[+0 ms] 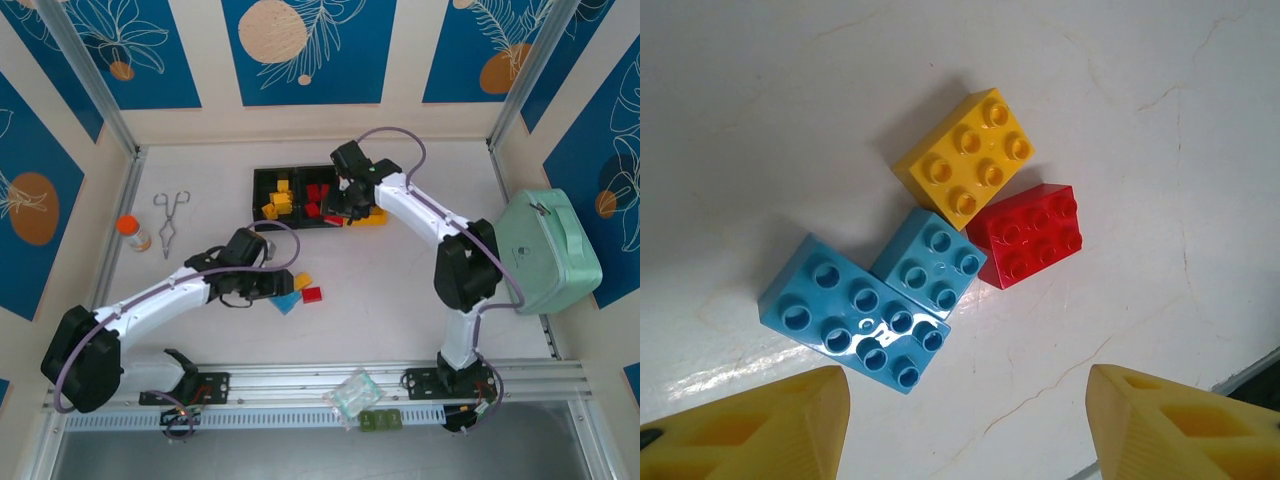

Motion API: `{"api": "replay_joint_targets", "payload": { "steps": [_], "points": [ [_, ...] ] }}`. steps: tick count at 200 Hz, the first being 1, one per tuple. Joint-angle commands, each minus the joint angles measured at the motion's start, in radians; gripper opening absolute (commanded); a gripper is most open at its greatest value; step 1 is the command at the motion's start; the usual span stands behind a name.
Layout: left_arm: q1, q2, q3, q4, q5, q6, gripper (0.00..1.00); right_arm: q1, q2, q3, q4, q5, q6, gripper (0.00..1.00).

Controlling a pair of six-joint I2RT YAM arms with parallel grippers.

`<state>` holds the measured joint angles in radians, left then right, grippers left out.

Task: Sort the legos into containers by color
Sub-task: Place the lego in the container.

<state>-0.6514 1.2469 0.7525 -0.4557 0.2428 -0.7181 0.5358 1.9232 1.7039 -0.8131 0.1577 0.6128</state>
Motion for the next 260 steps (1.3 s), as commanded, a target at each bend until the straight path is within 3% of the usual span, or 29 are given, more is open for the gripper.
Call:
{"api": "replay_joint_targets", "payload": {
  "steps": [1,127,152,184,214,260],
  "points": [
    [-0.013,-0.028,-0.024,0.003,-0.025,-0.023,0.64,-0.016,0.076,0.123,-0.074,0.002,-0.043,0.38],
    [-0.013,-0.046,-0.076,0.018,-0.033,-0.041,0.64,-0.019,0.462,0.609,-0.246,0.148,-0.043,0.4],
    [-0.013,-0.046,-0.089,0.029,-0.03,-0.047,0.63,-0.019,0.485,0.642,-0.258,0.162,-0.043,0.43],
    [-0.014,-0.051,-0.094,0.03,-0.028,-0.05,0.63,-0.011,0.486,0.667,-0.272,0.18,-0.043,0.56],
    [-0.014,-0.056,-0.097,0.027,-0.03,-0.049,0.64,-0.004,0.461,0.672,-0.273,0.183,-0.047,0.61],
    [-0.019,-0.058,-0.102,0.03,-0.027,-0.052,0.64,0.009,0.349,0.593,-0.241,0.178,-0.047,0.61]
  ]
}}
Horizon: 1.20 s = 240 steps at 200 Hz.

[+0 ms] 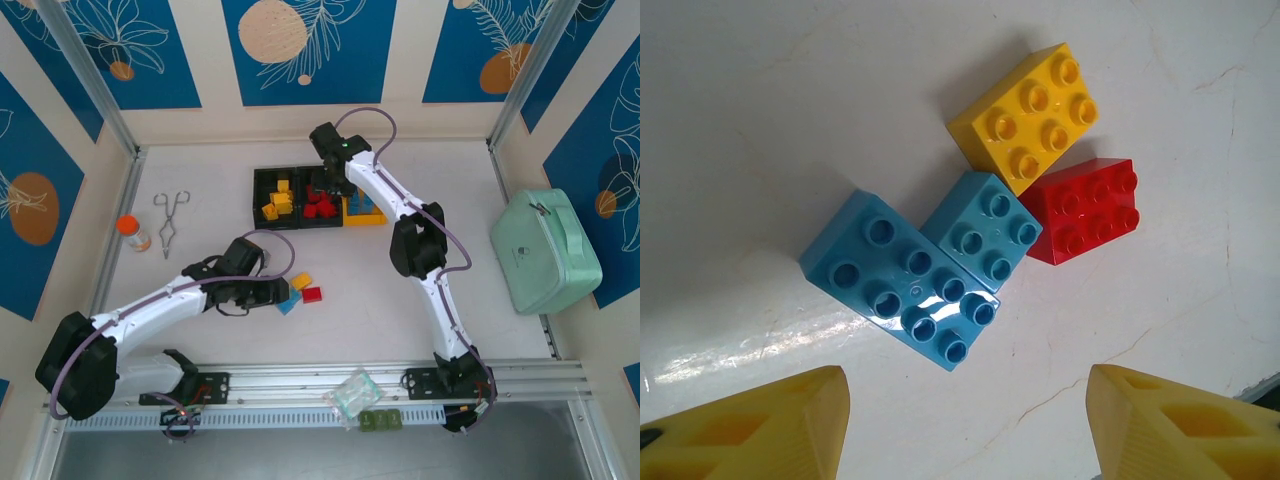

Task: Sort the legos into containers by color
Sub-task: Place the lego in the container, then pick up the lego from the bottom-center of the table.

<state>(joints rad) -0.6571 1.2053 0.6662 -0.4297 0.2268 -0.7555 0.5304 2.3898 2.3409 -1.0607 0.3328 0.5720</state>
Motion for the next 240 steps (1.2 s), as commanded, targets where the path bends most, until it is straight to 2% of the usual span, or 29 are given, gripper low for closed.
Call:
{"api": "replay_joint_targets", "payload": {
  "steps": [1,53,99,127,180,207,240],
  "points": [
    [-0.013,-0.016,-0.016,0.004,-0.012,-0.015,0.64,0.015,-0.123,-0.05,0.01,0.002,-0.006,0.61],
    [-0.027,0.008,-0.008,0.007,-0.013,-0.011,0.64,0.04,-0.449,-0.482,0.216,-0.07,0.012,0.61],
    [-0.045,0.044,0.018,-0.011,-0.052,-0.008,0.64,0.048,-0.708,-0.862,0.331,-0.133,0.051,0.62],
    [-0.048,0.048,0.018,-0.012,-0.08,-0.023,0.64,0.088,-0.819,-1.041,0.394,-0.18,0.06,0.69],
    [-0.046,-0.061,-0.067,-0.027,-0.123,-0.095,0.67,0.254,-0.865,-1.252,0.533,-0.198,0.031,0.75],
    [-0.047,-0.109,-0.1,-0.051,-0.138,-0.111,0.67,0.339,-0.816,-1.276,0.545,-0.145,0.016,0.78],
    [-0.046,-0.141,-0.127,-0.05,-0.151,-0.128,0.68,0.391,-0.755,-1.288,0.57,-0.127,0.03,0.8]
  ]
}}
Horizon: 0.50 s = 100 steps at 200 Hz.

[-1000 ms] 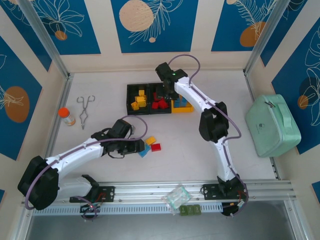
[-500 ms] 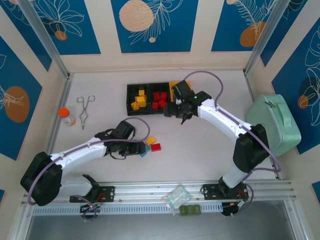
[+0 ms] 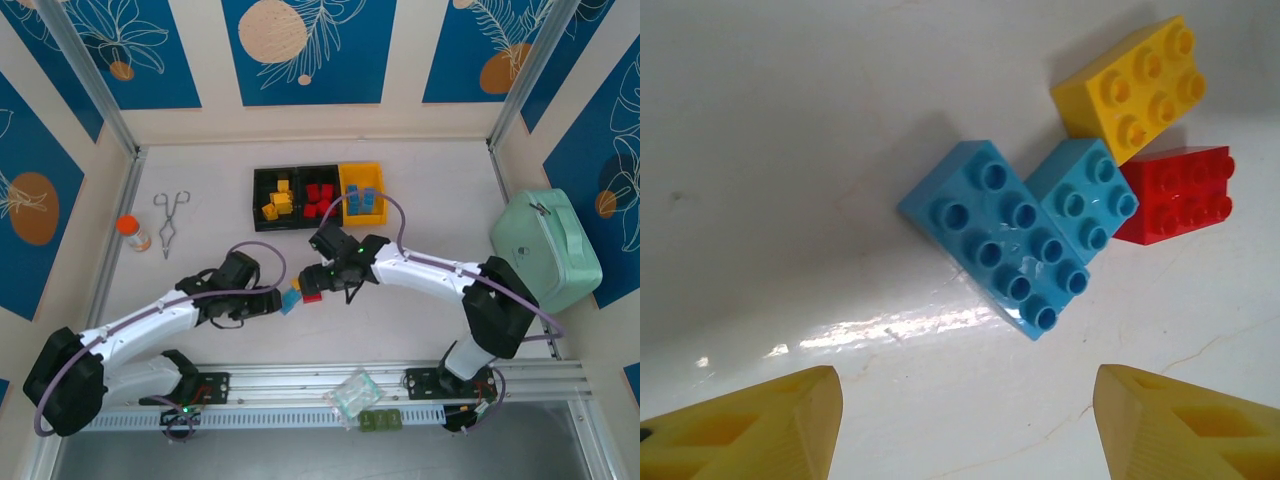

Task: Sort the legos into containers by color
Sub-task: Pick up the lego from the bottom-center of the table.

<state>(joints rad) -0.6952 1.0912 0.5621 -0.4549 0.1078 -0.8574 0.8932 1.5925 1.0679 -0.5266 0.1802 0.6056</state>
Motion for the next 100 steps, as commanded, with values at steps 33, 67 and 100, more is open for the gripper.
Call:
{"api": "replay_joint_targets", "payload": {
  "steps": [33,67,100],
  "points": [
    [-0.008,-0.017,-0.025,-0.011,-0.028,-0.028,0.69,0.065,0.117,0.006,0.025,0.069,0.006,0.8],
    [-0.008,-0.007,-0.035,0.003,-0.025,-0.03,0.69,0.083,0.186,0.024,0.032,0.074,0.028,0.8],
    [-0.008,-0.005,-0.049,0.02,-0.022,-0.038,0.69,0.087,0.234,0.048,0.032,0.094,0.046,0.79]
  ]
}}
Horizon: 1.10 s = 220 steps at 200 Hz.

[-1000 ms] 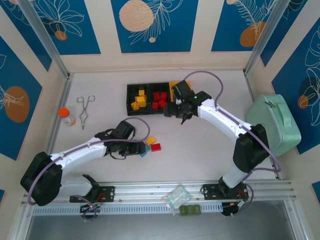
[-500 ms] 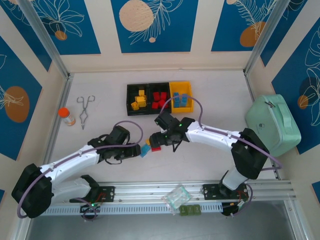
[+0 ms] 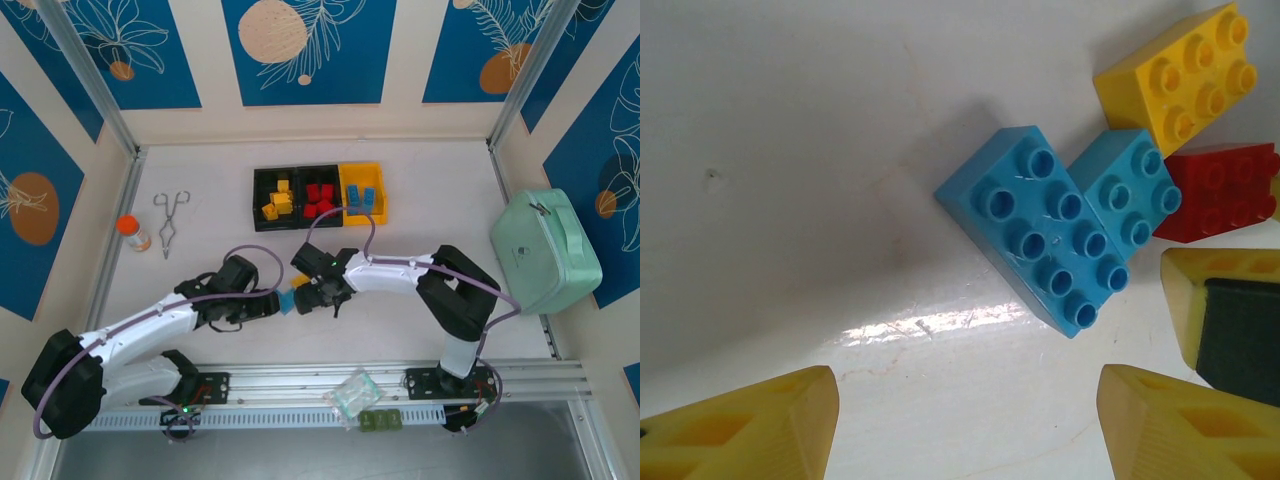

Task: Sort the legos into containers by color
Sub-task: Pick up the lego from the bottom-center of the table.

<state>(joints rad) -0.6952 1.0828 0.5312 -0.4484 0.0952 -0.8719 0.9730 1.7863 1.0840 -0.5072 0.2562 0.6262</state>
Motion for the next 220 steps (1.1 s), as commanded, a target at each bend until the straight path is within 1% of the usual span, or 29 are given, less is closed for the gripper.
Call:
{"api": "replay_joint_targets", "payload": {
  "steps": [1,47,60,84,92,105,126,140,190,220],
  "points": [
    [-0.008,0.002,-0.019,0.015,-0.009,-0.024,0.69,0.007,0.04,0.033,0.013,0.018,0.027,0.79],
    [-0.008,0.007,-0.031,0.025,-0.005,-0.03,0.69,0.005,0.087,0.073,0.008,0.027,0.036,0.76],
    [-0.008,0.006,-0.035,0.028,-0.006,-0.031,0.69,0.0,0.097,0.081,-0.003,0.036,0.04,0.72],
    [-0.008,0.01,-0.041,0.036,-0.005,-0.035,0.68,-0.01,0.092,0.071,-0.008,0.043,0.042,0.6],
    [-0.008,0.012,-0.042,0.039,-0.002,-0.035,0.69,-0.012,0.085,0.064,-0.013,0.052,0.044,0.59],
    [-0.008,0.016,-0.045,0.046,0.0,-0.037,0.68,-0.018,0.073,0.051,-0.016,0.06,0.042,0.54],
    [-0.009,0.032,-0.044,0.061,0.004,-0.037,0.69,-0.03,0.049,0.028,-0.013,0.074,0.043,0.52],
    [-0.007,0.045,-0.04,0.073,0.01,-0.036,0.69,-0.038,0.037,0.02,-0.012,0.082,0.039,0.48],
    [-0.008,0.062,-0.019,0.074,0.012,-0.032,0.69,-0.049,-0.025,0.043,-0.059,0.11,0.018,0.47],
    [-0.008,0.055,-0.006,0.074,0.006,-0.03,0.69,-0.092,-0.087,0.07,-0.091,0.099,-0.005,0.47]
  ]
}}
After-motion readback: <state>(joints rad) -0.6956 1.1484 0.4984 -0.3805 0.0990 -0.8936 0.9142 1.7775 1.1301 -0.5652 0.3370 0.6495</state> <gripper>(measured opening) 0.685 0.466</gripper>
